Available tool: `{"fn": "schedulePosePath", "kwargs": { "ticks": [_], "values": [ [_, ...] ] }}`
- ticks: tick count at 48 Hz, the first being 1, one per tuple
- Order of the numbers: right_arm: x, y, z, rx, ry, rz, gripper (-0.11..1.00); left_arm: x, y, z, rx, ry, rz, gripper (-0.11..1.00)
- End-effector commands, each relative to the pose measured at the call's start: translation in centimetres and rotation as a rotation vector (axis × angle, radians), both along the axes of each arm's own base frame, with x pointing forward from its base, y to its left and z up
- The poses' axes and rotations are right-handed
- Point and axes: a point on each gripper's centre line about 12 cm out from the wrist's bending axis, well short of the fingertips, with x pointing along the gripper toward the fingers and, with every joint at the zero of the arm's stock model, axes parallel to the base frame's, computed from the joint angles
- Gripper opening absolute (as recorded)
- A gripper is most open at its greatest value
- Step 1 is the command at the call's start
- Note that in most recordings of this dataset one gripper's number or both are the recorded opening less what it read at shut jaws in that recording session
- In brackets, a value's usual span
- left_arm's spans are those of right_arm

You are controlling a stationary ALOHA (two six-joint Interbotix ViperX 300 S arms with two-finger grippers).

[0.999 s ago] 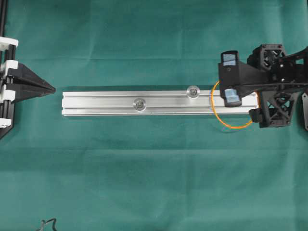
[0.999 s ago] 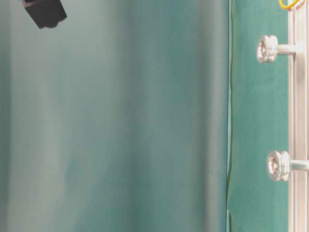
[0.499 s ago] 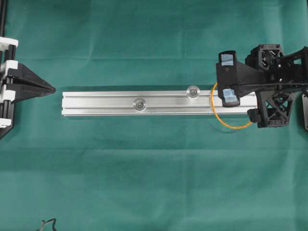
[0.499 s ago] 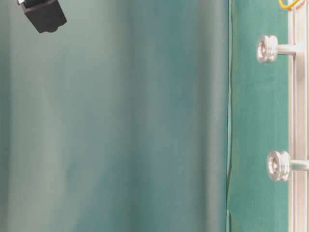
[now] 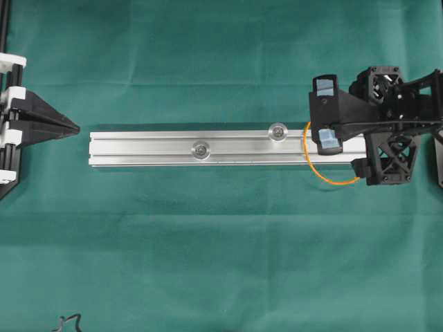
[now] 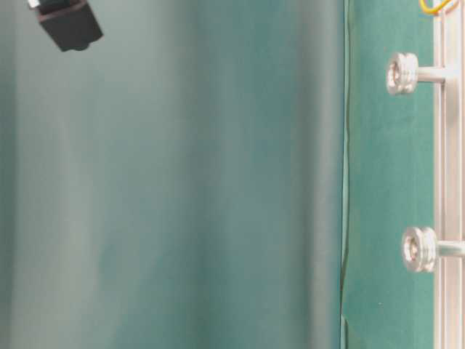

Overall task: Hook the rubber onto the shaft.
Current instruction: 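Lower the right gripper and pinch the band's near edge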

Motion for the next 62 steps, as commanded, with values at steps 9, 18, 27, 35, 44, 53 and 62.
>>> {"fn": "schedulePosePath", "kwargs": {
  "ticks": [9, 18, 27, 35, 44, 53, 62],
  "values": [
    [0.2, 1.1, -1.5, 0.02, -0.026, 0.027, 0.98, 0.3, 0.0, 1.2, 0.001, -0.031, -0.002, 0.0],
    [0.4, 1.5, -3.1, 0.032, -0.044, 0.012, 0.98, 0.3, 0.0, 1.2, 0.001, -0.032, -0.002, 0.0],
    [0.3, 1.8, -4.6, 0.037, -0.049, 0.008, 0.98, 0.3, 0.0, 1.2, 0.001, -0.031, -0.002, 0.0],
    [0.2, 2.1, -6.1, 0.043, -0.062, 0.018, 0.98, 0.4, 0.0, 1.2, 0.003, -0.034, -0.002, 0.0],
    [0.4, 2.9, -7.6, 0.072, -0.082, 0.019, 0.98, 0.4, 0.0, 1.4, 0.001, -0.044, -0.002, 0.0],
    [0.2, 4.0, -9.5, 0.102, -0.07, 0.024, 0.98, 0.4, 0.0, 1.4, 0.001, -0.044, -0.002, 0.0],
    [-0.2, 4.5, -10.8, 0.117, -0.065, 0.024, 0.98, 0.4, 0.0, 1.4, 0.001, -0.044, -0.002, 0.0]
  ]
}}
